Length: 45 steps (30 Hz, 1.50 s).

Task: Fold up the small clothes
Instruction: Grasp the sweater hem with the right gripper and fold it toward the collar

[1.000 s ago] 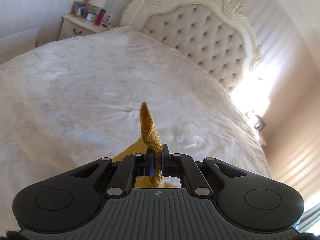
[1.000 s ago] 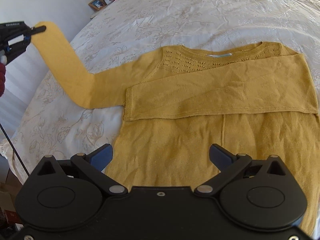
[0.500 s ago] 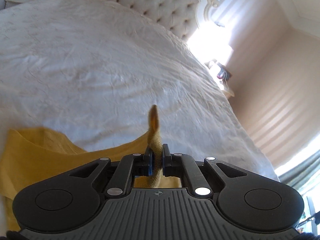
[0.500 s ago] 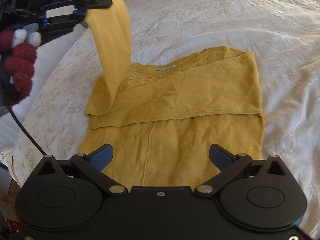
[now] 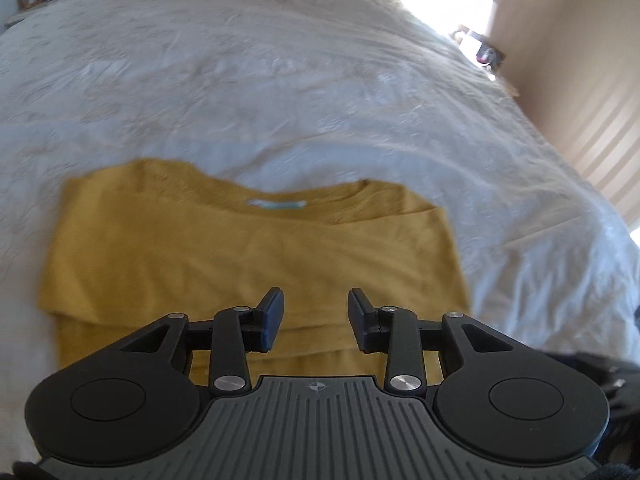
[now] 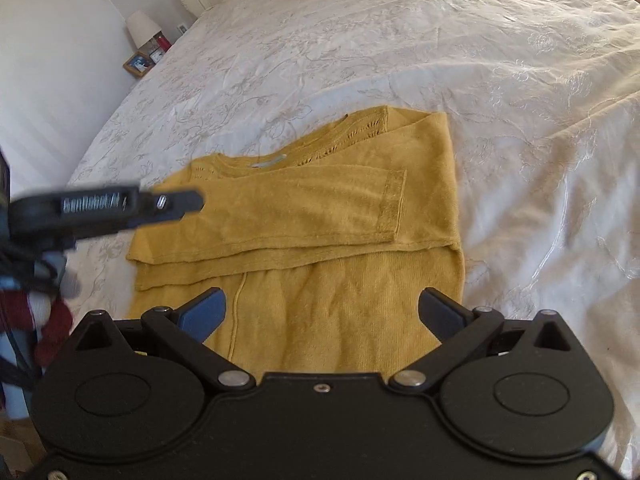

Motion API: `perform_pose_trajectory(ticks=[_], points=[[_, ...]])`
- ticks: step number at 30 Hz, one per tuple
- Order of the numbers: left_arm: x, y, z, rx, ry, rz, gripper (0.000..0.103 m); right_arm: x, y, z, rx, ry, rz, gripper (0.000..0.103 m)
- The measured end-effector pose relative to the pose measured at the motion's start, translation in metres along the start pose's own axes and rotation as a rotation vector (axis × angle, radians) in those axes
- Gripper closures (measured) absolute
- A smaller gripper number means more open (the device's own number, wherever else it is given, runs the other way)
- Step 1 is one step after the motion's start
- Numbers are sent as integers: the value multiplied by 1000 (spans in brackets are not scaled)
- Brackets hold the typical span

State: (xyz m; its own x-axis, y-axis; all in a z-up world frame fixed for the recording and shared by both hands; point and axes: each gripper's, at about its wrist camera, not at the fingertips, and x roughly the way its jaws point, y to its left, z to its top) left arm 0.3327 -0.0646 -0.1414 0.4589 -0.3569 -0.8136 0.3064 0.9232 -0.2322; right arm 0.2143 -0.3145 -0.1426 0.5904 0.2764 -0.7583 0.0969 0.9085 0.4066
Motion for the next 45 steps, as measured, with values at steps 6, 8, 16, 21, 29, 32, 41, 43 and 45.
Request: perform_pose_trajectory(ticks=[6,8,16,21,29,32,41,43,45], points=[[-2,93,-21,-164,69,223,68,22,4,31,-14,-8,-26,1],[0,116,-25,-203,81,268,68,33,5,39,-22,-10,-43,2],[21,158,-25,-281,84,304,55,70,-5,63,-11,29,-95,22],[31,166,-29,-309,73,283,46,90,-17,68,9,69,-107,23],[37,160,-35,-278,51,289,33,114,-42,60,107,131,-85,40],[39,154,-36,-241,49,308,28,112,-43,62,117,132,-72,66],[39,154,-36,-244,47,304,23,63,-21,97,-44,-24,-32,88],[38,155,-38,-248,40,301,23,68,-28,103,-45,-14,-82,88],[37,155,-39,-252,32,296,23,77,-37,103,-34,8,-119,88]])
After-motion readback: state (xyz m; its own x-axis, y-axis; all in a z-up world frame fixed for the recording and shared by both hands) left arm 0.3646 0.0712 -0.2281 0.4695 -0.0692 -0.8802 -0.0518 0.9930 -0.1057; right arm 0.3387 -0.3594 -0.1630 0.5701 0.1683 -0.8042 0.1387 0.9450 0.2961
